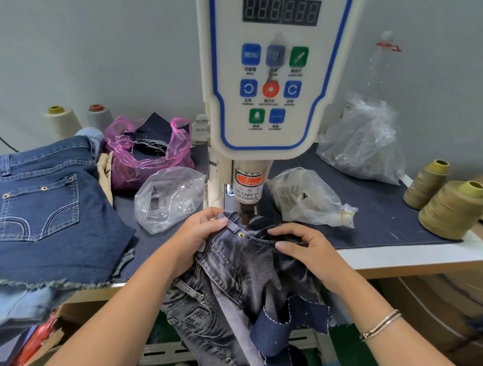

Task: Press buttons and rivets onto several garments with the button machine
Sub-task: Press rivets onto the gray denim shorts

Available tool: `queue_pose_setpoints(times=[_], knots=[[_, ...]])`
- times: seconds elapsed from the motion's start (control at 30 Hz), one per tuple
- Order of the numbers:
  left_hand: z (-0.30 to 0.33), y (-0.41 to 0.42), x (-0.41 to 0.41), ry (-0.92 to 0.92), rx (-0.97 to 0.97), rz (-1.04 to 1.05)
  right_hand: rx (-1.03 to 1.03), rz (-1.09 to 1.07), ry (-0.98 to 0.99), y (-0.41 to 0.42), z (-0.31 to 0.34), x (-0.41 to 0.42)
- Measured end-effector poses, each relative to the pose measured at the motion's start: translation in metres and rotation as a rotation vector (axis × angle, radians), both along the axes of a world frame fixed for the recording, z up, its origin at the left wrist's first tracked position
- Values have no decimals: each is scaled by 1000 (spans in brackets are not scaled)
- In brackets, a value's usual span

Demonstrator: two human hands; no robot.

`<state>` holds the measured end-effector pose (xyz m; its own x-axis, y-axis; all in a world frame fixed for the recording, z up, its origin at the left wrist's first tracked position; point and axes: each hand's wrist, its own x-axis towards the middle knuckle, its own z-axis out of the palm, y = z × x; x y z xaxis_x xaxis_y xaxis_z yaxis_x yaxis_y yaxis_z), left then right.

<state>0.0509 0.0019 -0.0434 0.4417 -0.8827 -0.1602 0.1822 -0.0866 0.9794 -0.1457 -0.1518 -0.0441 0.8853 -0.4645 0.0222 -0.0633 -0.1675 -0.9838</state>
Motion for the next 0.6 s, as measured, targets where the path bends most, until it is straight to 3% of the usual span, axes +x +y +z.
queue_pose_setpoints(times=[0.1,0.17,0.23,0.3,0.4,0.6], knots=[[3,2,-1,2,-38,-35,-93,19,-63,5,5,-7],[7,5,-1,-12,-55,-68,-123,-98,-175,4,14,-12],[9,9,0,-94,-67,-62,-423,-339,-217,-11,24,-13],[12,14,5,-165,-81,-29,-800,-549,-57,-34,35,-8],[15,20,12,-237,-51,-12,-1142,-529,389,-62,42,10],[9,22,10,-295,-2,-1,-1454,-311,735,-81,38,54]])
